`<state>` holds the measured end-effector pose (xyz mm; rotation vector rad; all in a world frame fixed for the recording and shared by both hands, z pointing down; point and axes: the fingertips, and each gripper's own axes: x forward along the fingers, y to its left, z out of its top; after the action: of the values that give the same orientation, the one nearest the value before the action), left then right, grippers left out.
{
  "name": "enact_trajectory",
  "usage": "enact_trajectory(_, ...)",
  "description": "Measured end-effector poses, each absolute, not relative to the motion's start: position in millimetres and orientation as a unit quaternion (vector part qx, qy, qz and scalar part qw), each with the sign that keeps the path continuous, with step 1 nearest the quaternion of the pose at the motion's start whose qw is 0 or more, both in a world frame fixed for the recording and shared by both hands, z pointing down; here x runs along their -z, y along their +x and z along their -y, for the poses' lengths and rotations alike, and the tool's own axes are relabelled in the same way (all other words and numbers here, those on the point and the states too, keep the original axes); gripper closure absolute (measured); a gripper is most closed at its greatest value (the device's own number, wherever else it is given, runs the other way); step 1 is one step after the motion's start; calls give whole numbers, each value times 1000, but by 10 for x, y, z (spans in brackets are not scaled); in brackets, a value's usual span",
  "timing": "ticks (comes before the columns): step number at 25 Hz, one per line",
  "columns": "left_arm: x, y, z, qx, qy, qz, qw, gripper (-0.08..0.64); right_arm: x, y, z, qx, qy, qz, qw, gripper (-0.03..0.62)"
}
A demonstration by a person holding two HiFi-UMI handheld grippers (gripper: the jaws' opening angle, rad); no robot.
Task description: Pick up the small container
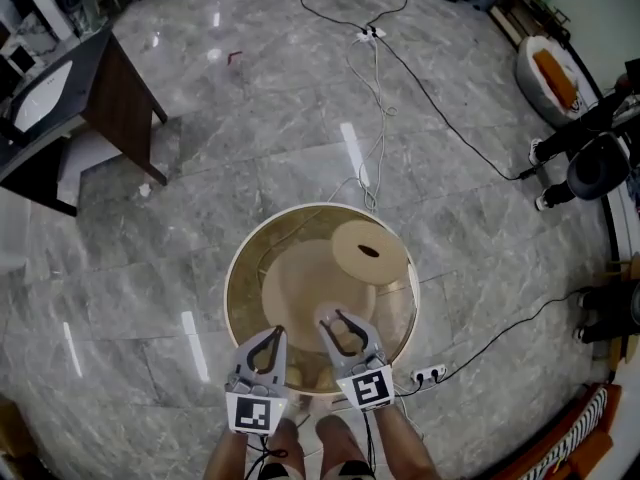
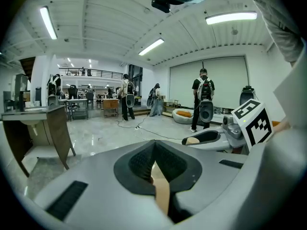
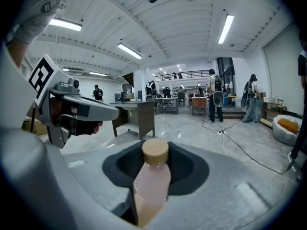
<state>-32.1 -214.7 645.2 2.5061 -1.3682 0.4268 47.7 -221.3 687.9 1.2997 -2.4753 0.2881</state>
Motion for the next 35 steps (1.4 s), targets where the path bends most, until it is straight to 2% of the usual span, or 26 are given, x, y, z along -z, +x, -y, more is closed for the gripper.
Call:
enact_trajectory(7,-5554,-243,1914,-140,867,465,108,543,-5826,536,1977,-82,459,874,134,457)
enact_trajectory(12,-5030,-301,1662,-161,879,447,44,543,-5141,594,1705,-86,461,874,130,457)
enact_trajectory(20,-4101,-355,1290,-138,875,463,33,543,-4208,715,1295,-66,477,869,119,457)
enact_trajectory(23,-3878,-373,1163,-135,878,459,10,543,-4002,738,1147,-58,485,866,108,457)
enact_trajectory(35,-3498,-416,545,-124,882,454,-9,543,-3580,961,405,-41,523,846,97,457)
